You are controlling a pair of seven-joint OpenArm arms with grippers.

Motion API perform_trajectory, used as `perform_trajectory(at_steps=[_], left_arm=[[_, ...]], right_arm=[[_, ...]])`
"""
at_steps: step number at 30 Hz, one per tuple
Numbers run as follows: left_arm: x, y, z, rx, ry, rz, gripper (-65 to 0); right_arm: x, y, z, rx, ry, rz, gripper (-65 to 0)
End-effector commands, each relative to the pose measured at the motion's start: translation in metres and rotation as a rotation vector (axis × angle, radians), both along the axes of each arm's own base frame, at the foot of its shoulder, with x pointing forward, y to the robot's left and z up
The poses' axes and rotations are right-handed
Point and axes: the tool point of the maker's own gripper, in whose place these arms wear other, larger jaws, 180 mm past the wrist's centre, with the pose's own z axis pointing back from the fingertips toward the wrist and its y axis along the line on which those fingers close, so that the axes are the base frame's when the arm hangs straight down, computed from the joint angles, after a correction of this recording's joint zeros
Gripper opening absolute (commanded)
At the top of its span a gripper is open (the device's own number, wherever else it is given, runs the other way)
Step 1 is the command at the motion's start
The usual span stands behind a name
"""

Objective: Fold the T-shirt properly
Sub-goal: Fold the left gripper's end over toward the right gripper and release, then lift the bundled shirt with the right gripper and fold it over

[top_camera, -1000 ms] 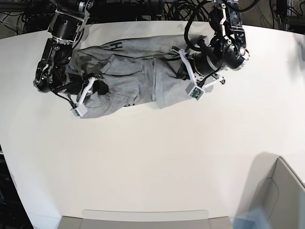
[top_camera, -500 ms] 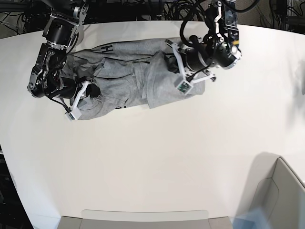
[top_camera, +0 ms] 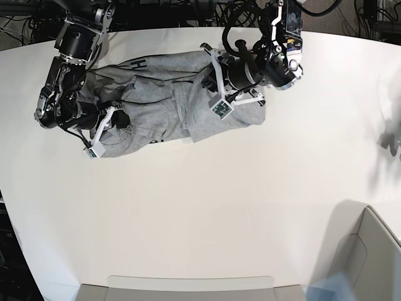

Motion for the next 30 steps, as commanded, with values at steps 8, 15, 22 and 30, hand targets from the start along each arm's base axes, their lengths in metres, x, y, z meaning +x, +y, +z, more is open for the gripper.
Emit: perform_trajectory(at_steps=[8,15,22,30], left_arm=[[0.027,0.022,0.032,-0.267,-0.029,0.227,-49.8],[0.034,0.031,0.055,-0.544,-0.019,0.295,-51.1],[0.028,0.099,0.034,-0.434,-0.012,0.437,-51.1],[0.021,0.153,0.029,-0.349,-0.035,0.564,-51.1]], right_arm=[[-0.018,-0.031,-0.013,-0.136,0.097,0.027,-65.0],[-0.017,-0.030,-0.015,-0.121,0.100,0.020,-65.0],[0.007,-0.056,0.007,-0.154,0.024,-0.024,-65.0],[0.066,-0.081,0.056,-0.124,-0.187,-0.180,-65.0]])
